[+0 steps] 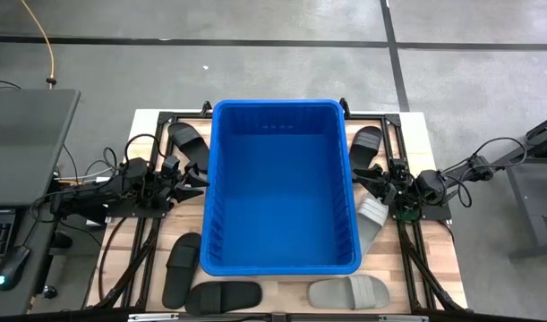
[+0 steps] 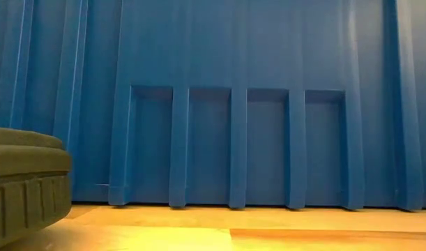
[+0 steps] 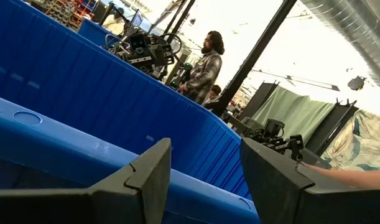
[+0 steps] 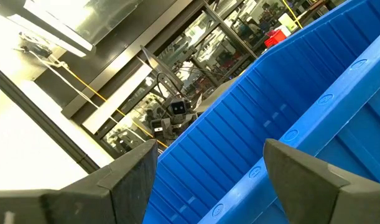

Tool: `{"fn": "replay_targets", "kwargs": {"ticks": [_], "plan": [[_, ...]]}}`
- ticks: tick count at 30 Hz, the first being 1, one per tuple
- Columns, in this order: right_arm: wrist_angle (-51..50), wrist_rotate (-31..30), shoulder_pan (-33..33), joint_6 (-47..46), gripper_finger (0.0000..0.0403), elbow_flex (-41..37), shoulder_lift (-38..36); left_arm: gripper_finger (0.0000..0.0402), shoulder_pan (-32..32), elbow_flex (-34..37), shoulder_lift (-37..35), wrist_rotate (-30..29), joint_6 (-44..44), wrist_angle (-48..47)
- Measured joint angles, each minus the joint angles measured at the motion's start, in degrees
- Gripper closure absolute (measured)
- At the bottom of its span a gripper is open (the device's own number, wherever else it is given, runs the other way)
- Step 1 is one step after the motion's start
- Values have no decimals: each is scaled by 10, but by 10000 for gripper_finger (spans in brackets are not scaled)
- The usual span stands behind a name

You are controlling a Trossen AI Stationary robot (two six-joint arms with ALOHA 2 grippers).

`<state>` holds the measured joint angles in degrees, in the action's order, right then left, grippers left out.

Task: Pick and place slides into bin

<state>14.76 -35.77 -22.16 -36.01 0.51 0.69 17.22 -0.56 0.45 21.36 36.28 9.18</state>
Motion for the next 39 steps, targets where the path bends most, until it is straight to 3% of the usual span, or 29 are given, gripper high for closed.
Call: {"fn": "replay_targets", "kwargs": {"ticks": [3,6,10,13,21,31,39], "plan": [[0,-5,0,4,121,0,0,218,0,0,0,-1,7,4],[2,-103,1,33,121,0,0,218,0,1,0,-1,78,15],[30,-206,1,-161,121,0,0,218,0,1,0,-7,257,48],[30,-240,1,-281,121,0,0,218,-1,1,0,-38,339,72],[35,-260,1,-384,121,1,0,218,0,1,0,-132,393,78],[39,-250,1,-374,121,19,0,218,0,1,1,-153,421,73],[28,-243,1,-440,121,19,0,218,0,0,0,-138,489,235]]}}
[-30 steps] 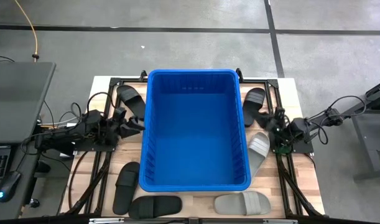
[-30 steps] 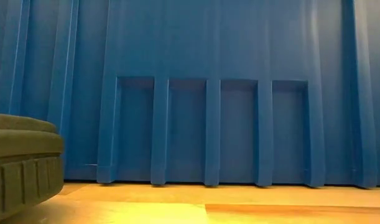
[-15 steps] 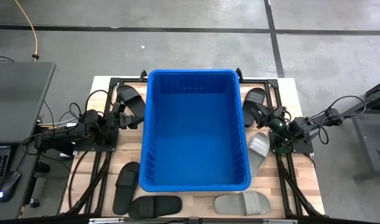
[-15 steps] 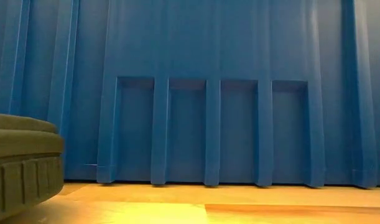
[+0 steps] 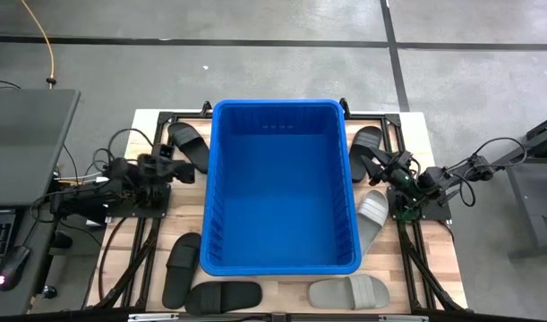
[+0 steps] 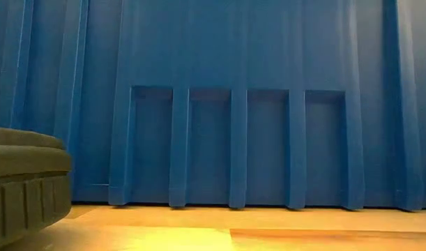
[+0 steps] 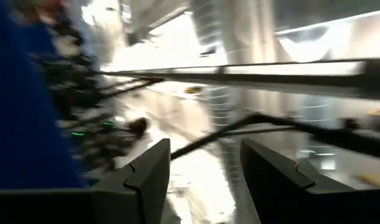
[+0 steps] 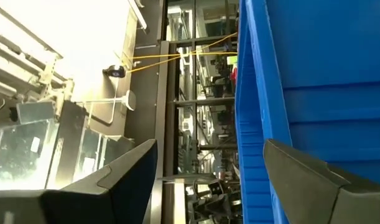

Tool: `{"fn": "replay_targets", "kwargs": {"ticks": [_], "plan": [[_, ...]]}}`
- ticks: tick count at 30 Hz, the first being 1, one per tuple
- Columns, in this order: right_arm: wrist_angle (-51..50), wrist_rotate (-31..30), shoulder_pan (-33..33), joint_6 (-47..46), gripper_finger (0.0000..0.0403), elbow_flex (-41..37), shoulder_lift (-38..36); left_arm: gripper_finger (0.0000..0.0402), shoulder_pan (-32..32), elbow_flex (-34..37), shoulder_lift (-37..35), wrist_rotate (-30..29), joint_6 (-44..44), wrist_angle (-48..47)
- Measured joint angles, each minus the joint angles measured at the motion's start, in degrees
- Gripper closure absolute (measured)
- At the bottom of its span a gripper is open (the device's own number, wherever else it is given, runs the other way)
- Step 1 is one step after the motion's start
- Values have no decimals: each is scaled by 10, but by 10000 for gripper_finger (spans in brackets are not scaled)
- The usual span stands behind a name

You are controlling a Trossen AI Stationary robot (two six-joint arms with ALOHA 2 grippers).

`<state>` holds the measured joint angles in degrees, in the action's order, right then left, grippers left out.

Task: Pick and place slides into bin
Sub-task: Put the black slide into the blue bin

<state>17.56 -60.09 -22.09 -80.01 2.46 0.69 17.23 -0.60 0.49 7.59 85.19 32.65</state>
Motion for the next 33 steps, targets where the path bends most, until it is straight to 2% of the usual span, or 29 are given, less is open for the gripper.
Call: {"fn": "replay_targets", "kwargs": {"ticks": [5,7,9,13,17,21,25,29,33], "plan": [[-19,5,0,4,121,1,0,218,0,0,0,-12,9,92],[-27,7,0,4,121,1,0,218,0,-2,0,-33,-9,94],[-31,6,0,3,121,1,0,218,0,-19,0,-38,-12,53],[-30,10,0,6,121,1,0,218,0,-96,13,19,-51,-112],[-32,26,0,20,121,1,0,218,0,-229,33,95,-184,-316],[-32,34,0,43,121,1,0,218,0,-360,58,98,-313,-501],[-35,42,0,55,121,1,0,218,0,-450,93,97,-412,-669],[-47,44,0,55,121,1,0,218,0,-485,128,136,-446,-775],[-50,53,0,55,121,1,0,218,0,-488,156,222,-448,-878]]}}
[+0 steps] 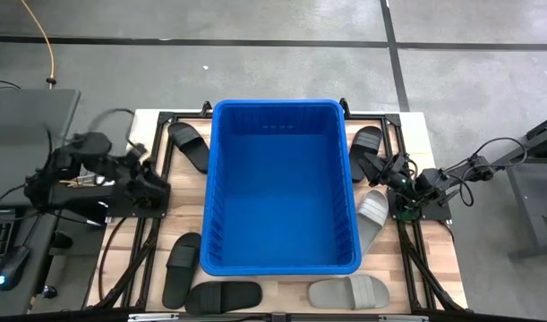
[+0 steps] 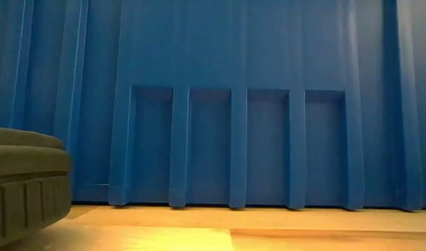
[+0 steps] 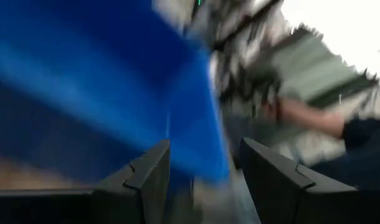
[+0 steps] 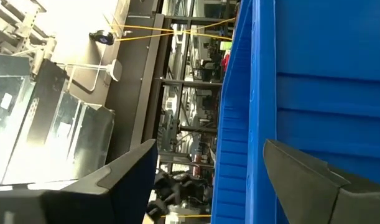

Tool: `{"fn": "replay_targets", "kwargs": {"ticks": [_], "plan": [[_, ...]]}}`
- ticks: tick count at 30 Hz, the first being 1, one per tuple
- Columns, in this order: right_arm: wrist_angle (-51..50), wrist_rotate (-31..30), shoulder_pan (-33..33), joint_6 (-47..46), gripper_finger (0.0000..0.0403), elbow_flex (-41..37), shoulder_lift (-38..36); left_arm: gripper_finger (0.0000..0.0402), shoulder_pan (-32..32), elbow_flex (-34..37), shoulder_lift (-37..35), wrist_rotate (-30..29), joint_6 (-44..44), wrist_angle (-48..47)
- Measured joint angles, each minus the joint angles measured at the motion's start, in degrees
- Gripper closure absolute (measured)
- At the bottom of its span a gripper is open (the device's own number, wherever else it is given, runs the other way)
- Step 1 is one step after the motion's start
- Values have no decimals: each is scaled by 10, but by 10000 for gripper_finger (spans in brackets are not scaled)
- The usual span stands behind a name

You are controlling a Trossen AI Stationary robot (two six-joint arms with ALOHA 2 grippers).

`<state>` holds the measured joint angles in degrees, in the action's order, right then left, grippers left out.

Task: Pick and place slides into bin
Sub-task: Put the black slide into the blue bin

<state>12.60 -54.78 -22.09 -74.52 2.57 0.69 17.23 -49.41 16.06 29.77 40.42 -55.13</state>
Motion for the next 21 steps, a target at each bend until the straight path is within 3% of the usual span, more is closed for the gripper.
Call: {"fn": "replay_targets", "kwargs": {"ticks": [2,5,8,21], "plan": [[0,5,0,0,121,0,0,218,0,1,17,17,12,-91],[-1,6,0,0,121,0,0,218,0,-1,17,-5,0,-166],[-8,7,0,0,121,0,0,218,0,-7,17,-25,7,-141],[-12,-6,0,-1,121,0,13,245,1,-187,69,-56,34,-10]]}}
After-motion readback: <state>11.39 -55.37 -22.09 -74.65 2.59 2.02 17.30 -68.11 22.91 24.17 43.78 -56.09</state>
